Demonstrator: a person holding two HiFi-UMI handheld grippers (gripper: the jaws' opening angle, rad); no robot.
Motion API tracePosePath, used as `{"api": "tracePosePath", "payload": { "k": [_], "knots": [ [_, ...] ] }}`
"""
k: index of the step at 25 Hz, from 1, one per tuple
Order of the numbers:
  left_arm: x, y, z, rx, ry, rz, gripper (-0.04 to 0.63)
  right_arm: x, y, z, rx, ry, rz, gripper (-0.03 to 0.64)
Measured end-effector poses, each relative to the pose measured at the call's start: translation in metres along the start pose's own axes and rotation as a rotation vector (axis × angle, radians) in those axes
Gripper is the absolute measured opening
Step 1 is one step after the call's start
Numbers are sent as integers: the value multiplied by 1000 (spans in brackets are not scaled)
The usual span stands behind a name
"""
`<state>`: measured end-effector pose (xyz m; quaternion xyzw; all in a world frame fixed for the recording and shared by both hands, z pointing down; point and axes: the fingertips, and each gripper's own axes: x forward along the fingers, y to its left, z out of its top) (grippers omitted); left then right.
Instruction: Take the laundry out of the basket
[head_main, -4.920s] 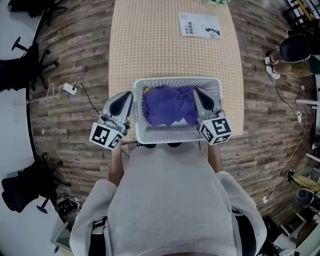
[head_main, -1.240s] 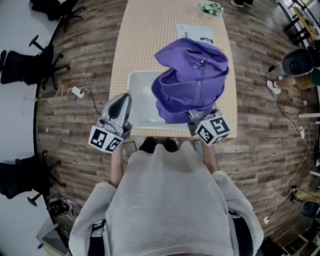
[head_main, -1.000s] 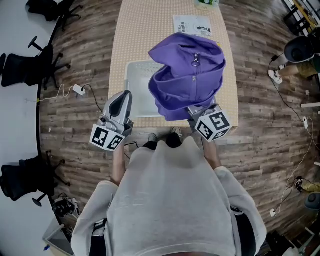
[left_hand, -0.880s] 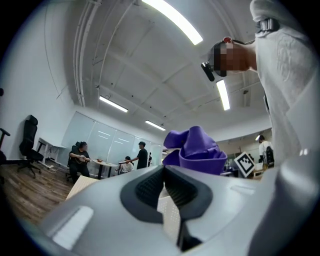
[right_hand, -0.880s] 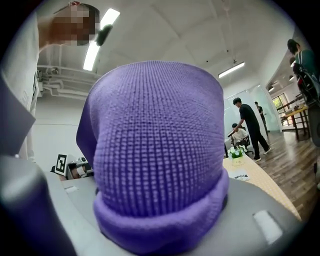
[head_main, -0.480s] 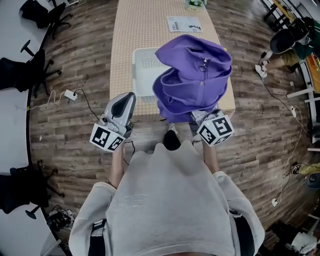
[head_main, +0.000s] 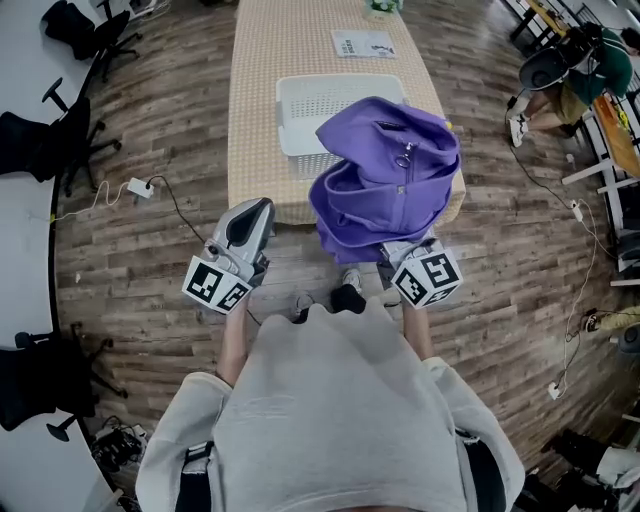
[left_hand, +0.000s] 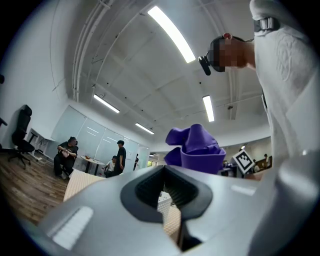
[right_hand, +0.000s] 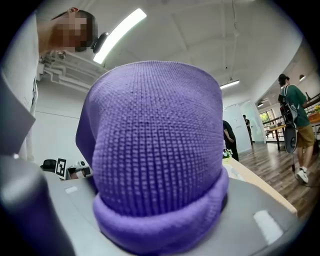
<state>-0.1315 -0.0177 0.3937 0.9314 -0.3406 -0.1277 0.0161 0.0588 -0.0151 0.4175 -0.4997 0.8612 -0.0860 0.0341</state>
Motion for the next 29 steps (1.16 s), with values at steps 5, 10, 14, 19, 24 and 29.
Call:
{"api": "tracePosePath", "payload": {
  "k": [5, 10, 14, 19, 24, 29],
  "knots": [
    [-13, -27, 8, 9, -17, 8, 9, -29, 7, -2, 12, -3, -1, 275],
    [-24, -65, 11, 18, -19, 24, 9, -66, 9, -4, 17, 1, 15, 275],
    [-36, -97, 9, -1, -22, 21, 9, -93, 17, -4, 9, -3, 32, 275],
    [-39, -127, 3, 4, -6, 21, 9, -118, 18, -5, 18, -14, 36, 276],
    [-34, -140, 6, 22, -11, 9, 9, -129, 13, -2, 24, -30, 31, 276],
    [-35, -145, 14, 35, -24, 9, 11, -134, 13, 5, 17, -44, 30, 276]
  ]
}}
